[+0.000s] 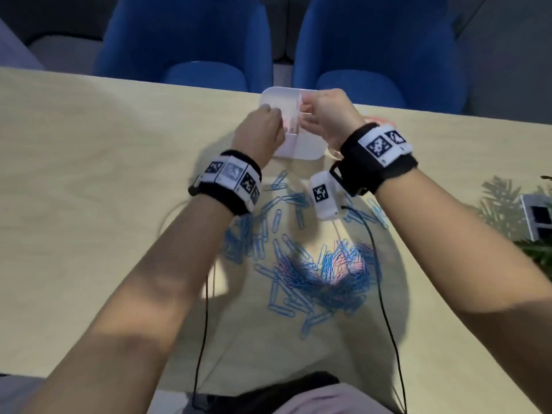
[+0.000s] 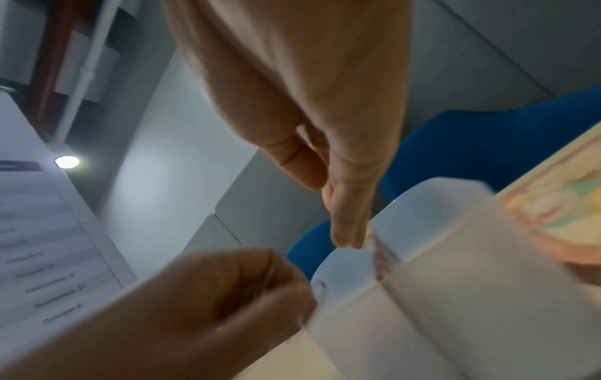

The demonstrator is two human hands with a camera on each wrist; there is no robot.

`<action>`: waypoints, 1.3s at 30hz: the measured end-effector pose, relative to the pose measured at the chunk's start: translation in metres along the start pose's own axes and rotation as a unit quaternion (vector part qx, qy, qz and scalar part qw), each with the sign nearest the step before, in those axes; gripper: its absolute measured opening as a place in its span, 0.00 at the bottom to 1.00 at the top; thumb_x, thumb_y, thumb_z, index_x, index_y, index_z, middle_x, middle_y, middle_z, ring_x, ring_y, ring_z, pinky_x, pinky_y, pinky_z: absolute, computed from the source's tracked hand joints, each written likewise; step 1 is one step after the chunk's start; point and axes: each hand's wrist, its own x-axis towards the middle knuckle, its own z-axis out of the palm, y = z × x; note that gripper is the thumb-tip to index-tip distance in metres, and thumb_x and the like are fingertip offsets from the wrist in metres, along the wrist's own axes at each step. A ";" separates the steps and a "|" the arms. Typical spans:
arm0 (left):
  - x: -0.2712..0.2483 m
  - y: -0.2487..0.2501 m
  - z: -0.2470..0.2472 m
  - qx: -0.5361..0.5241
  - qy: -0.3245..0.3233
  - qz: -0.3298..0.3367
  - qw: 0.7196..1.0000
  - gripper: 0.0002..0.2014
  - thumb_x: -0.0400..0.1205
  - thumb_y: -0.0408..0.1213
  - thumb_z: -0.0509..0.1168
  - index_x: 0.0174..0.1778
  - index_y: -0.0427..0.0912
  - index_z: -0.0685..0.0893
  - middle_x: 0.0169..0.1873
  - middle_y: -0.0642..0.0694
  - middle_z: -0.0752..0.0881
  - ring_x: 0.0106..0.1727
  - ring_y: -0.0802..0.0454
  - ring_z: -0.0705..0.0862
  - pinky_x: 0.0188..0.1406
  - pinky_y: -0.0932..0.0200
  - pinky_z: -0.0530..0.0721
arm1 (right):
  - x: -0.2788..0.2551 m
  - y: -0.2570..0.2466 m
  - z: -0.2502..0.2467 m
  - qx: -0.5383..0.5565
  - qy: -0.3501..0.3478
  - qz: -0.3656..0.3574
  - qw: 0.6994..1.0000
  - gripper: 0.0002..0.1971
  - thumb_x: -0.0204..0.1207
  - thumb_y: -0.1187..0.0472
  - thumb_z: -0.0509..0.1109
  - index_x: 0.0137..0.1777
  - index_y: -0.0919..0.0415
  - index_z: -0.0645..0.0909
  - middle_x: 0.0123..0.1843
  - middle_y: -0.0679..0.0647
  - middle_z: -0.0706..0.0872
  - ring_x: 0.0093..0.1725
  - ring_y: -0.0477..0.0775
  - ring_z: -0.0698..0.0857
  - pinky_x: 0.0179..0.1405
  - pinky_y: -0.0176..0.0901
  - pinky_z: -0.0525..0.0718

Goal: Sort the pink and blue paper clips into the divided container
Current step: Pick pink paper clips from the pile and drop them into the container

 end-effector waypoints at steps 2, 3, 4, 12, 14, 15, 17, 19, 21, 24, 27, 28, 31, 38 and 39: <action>0.028 0.000 -0.002 0.045 0.008 -0.020 0.999 0.13 0.83 0.32 0.53 0.55 0.29 0.78 0.56 0.29 0.80 0.56 0.33 0.80 0.54 0.41 0.76 | -0.019 0.017 -0.021 0.008 0.007 -0.003 1.000 0.15 0.80 0.71 0.57 0.31 0.58 0.68 0.30 0.57 0.71 0.25 0.47 0.73 0.25 0.31 0.76; 0.036 0.000 0.000 0.055 0.009 -0.021 0.998 0.13 0.83 0.31 0.52 0.56 0.29 0.78 0.57 0.29 0.80 0.58 0.33 0.80 0.55 0.42 0.75 | -0.034 0.026 -0.031 -0.001 -0.004 0.006 1.000 0.16 0.80 0.72 0.57 0.31 0.59 0.70 0.29 0.58 0.72 0.25 0.47 0.74 0.23 0.29 0.75; 0.042 -0.002 0.003 0.056 0.003 -0.019 0.998 0.13 0.83 0.31 0.53 0.58 0.30 0.77 0.58 0.29 0.81 0.59 0.33 0.79 0.57 0.43 0.75 | -0.040 0.039 -0.042 -0.029 0.004 0.001 1.000 0.15 0.79 0.72 0.58 0.31 0.60 0.73 0.30 0.59 0.76 0.26 0.47 0.76 0.24 0.28 0.77; 0.019 -0.007 0.003 -0.050 0.089 -0.024 0.994 0.16 0.82 0.27 0.52 0.63 0.36 0.78 0.51 0.33 0.87 0.52 0.35 0.84 0.53 0.44 0.82 | -0.083 0.120 -0.115 -0.182 0.106 -0.018 0.977 0.14 0.76 0.79 0.56 0.47 0.71 0.83 0.36 0.55 0.83 0.30 0.39 0.80 0.36 0.28 0.77; -0.003 0.002 0.007 -0.109 0.122 0.006 0.986 0.13 0.80 0.27 0.56 0.57 0.36 0.81 0.49 0.38 0.89 0.50 0.40 0.85 0.53 0.51 0.82 | -0.090 0.134 -0.116 -0.224 0.106 -0.015 0.969 0.11 0.74 0.78 0.61 0.42 0.67 0.84 0.33 0.48 0.82 0.25 0.32 0.80 0.32 0.22 0.77; -0.017 0.009 0.012 -0.126 0.112 0.022 0.986 0.11 0.80 0.28 0.58 0.55 0.37 0.83 0.48 0.40 0.89 0.49 0.42 0.85 0.52 0.57 0.81 | -0.093 0.139 -0.115 -0.240 0.096 -0.011 0.966 0.12 0.72 0.76 0.64 0.37 0.61 0.83 0.31 0.48 0.81 0.25 0.34 0.80 0.33 0.27 0.79; -0.047 0.026 0.031 -0.129 0.046 0.052 0.989 0.10 0.78 0.29 0.61 0.52 0.39 0.84 0.45 0.42 0.89 0.46 0.44 0.85 0.49 0.63 0.77 | -0.097 0.149 -0.109 -0.294 0.068 -0.014 0.953 0.14 0.70 0.71 0.68 0.28 0.53 0.79 0.30 0.51 0.83 0.29 0.49 0.81 0.37 0.40 0.81; -0.074 0.040 0.054 -0.124 -0.030 0.081 0.989 0.08 0.76 0.31 0.64 0.49 0.41 0.85 0.43 0.43 0.90 0.46 0.42 0.85 0.49 0.53 0.80 | -0.100 0.153 -0.101 -0.386 0.044 -0.022 0.921 0.11 0.70 0.66 0.69 0.28 0.53 0.79 0.32 0.56 0.87 0.35 0.57 0.85 0.42 0.46 0.83; -0.098 0.051 0.074 -0.099 -0.101 0.085 0.986 0.07 0.77 0.36 0.66 0.49 0.42 0.85 0.46 0.43 0.88 0.50 0.41 0.83 0.52 0.49 0.77 | -0.101 0.153 -0.093 -0.435 0.053 -0.030 0.898 0.06 0.69 0.61 0.72 0.32 0.56 0.81 0.37 0.59 0.89 0.41 0.60 0.86 0.44 0.46 0.82; -0.122 0.060 0.096 -0.032 -0.174 0.065 0.982 0.10 0.78 0.44 0.65 0.51 0.45 0.83 0.49 0.43 0.84 0.55 0.42 0.80 0.54 0.48 0.74 | -0.095 0.157 -0.084 -0.448 0.085 -0.046 0.889 0.10 0.67 0.55 0.75 0.40 0.61 0.81 0.41 0.60 0.88 0.45 0.62 0.83 0.45 0.51 0.81; -0.131 0.065 0.105 -0.012 -0.184 0.060 0.981 0.11 0.78 0.46 0.64 0.52 0.46 0.82 0.50 0.44 0.82 0.56 0.42 0.79 0.52 0.49 0.73 | -0.088 0.158 -0.081 -0.430 0.080 -0.058 0.898 0.08 0.70 0.59 0.73 0.43 0.63 0.81 0.43 0.61 0.88 0.47 0.64 0.84 0.46 0.51 0.81; -0.131 0.065 0.105 -0.004 -0.185 0.059 0.981 0.11 0.79 0.46 0.64 0.53 0.47 0.81 0.51 0.44 0.82 0.57 0.42 0.79 0.52 0.49 0.73 | -0.085 0.158 -0.082 -0.424 0.075 -0.057 0.901 0.06 0.70 0.60 0.72 0.42 0.63 0.82 0.43 0.62 0.88 0.47 0.64 0.84 0.46 0.52 0.81; -0.130 0.062 0.103 0.027 -0.167 0.049 0.984 0.10 0.81 0.44 0.61 0.55 0.46 0.81 0.54 0.44 0.81 0.59 0.42 0.78 0.55 0.48 0.72 | -0.081 0.156 -0.086 -0.449 0.044 -0.043 0.892 0.04 0.71 0.62 0.70 0.41 0.63 0.82 0.45 0.63 0.87 0.49 0.65 0.84 0.48 0.52 0.81; -0.140 0.083 0.106 0.006 -0.141 0.042 0.989 0.14 0.79 0.50 0.62 0.51 0.44 0.83 0.51 0.43 0.83 0.57 0.41 0.77 0.53 0.48 0.70 | -0.094 0.161 -0.109 -0.490 0.009 -0.062 0.870 0.05 0.73 0.64 0.64 0.36 0.58 0.73 0.40 0.65 0.85 0.42 0.65 0.81 0.41 0.52 0.77; -0.143 0.086 0.108 0.006 -0.150 0.040 0.988 0.16 0.78 0.52 0.63 0.51 0.44 0.83 0.50 0.43 0.82 0.57 0.41 0.76 0.53 0.49 0.70 | -0.098 0.161 -0.115 -0.477 0.012 -0.071 0.876 0.05 0.73 0.65 0.63 0.36 0.59 0.72 0.38 0.63 0.83 0.39 0.63 0.79 0.39 0.50 0.75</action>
